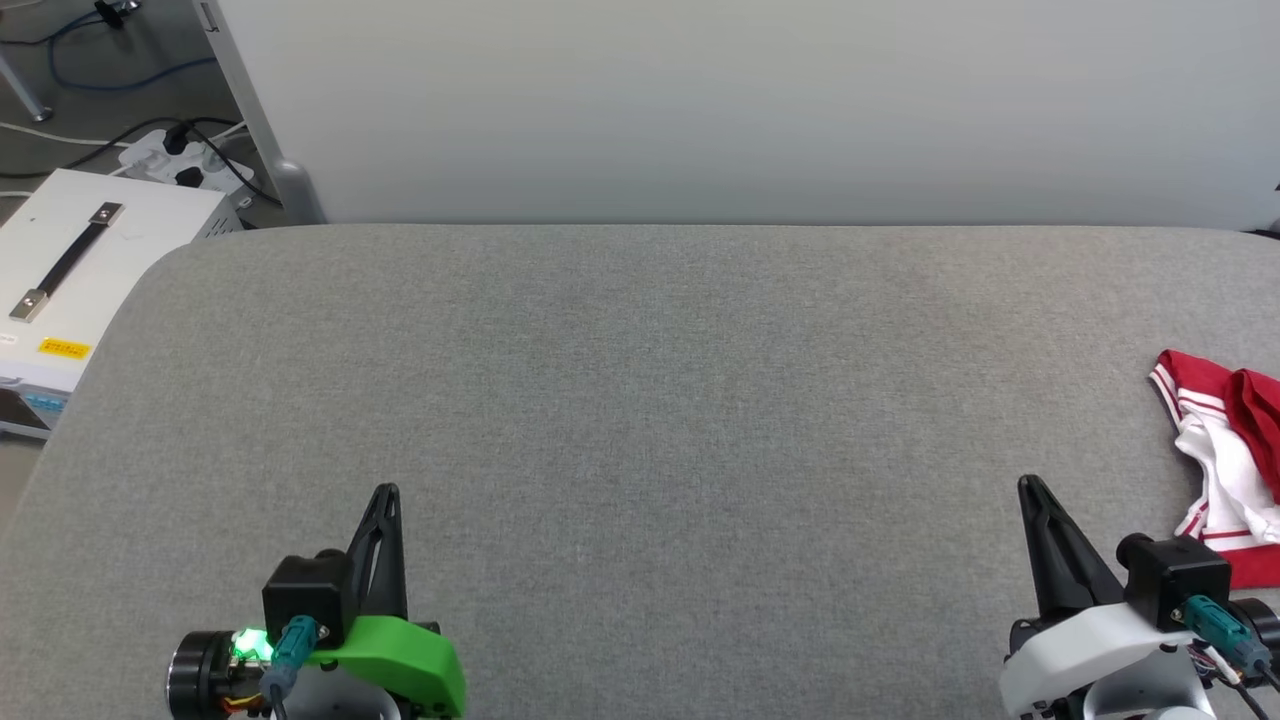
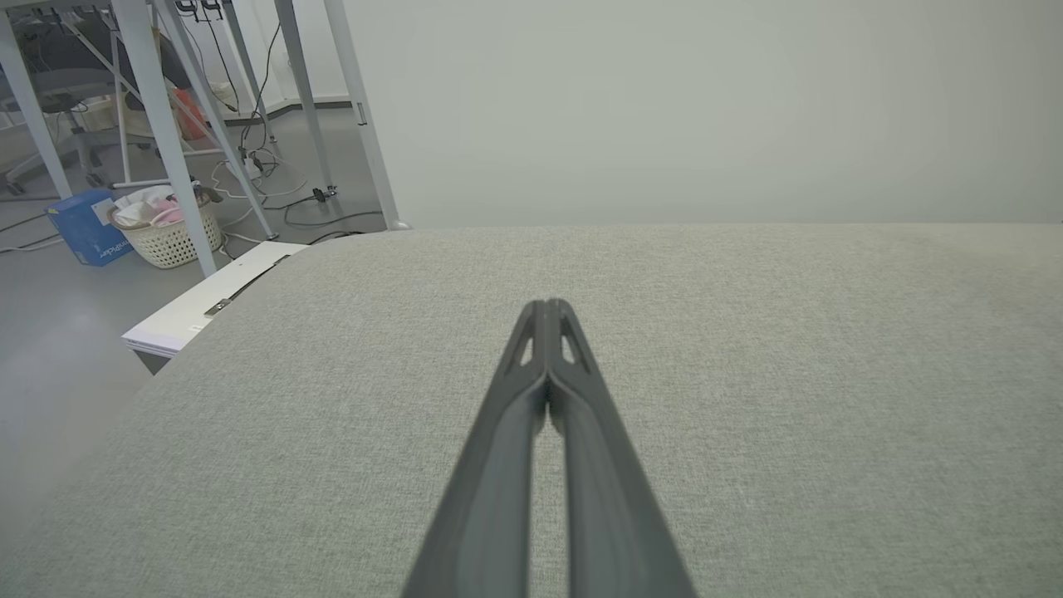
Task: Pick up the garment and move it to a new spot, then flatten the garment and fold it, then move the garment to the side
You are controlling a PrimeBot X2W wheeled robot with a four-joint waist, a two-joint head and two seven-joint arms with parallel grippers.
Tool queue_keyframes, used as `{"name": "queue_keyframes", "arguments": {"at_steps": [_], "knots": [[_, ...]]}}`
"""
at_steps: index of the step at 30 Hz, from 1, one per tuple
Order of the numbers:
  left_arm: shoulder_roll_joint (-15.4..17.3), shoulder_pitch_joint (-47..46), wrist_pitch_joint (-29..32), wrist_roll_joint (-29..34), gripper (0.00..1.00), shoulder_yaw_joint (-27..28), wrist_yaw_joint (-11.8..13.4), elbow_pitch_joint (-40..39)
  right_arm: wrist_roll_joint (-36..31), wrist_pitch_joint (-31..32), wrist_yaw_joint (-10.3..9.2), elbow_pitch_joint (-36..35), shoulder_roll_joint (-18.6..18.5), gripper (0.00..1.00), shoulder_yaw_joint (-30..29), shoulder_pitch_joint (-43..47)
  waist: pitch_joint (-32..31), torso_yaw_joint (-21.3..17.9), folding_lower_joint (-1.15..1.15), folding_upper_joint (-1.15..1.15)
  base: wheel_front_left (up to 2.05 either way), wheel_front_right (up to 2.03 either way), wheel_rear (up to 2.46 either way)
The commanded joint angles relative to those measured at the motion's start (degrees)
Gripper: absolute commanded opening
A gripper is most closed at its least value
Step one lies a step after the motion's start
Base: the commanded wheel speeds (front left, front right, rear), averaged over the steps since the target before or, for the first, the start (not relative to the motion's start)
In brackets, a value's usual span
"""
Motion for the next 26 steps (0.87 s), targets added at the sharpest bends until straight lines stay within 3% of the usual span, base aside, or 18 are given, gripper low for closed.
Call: {"name": "queue_keyframes", "arguments": {"at_steps": [1, 26], "knots": [[-0.29, -1.36, 0.44, 0.44, 0.0, 0.23, 0.29, -0.27, -0.56, 0.39, -0.03, -0.44, 0.18, 0.0, 0.15, -1.02, 0.0, -0.03, 0.0, 0.0, 0.0, 0.0, 0.0], [-0.4, -2.14, 3.32, 1.45, 0.0, 0.88, 0.49, -0.91, -2.99, 3.29, -0.03, -0.89, 0.34, 0.0, 0.53, -2.22, -0.04, -0.55, 0.0, 0.0, 0.0, 0.0, 0.0]]}}
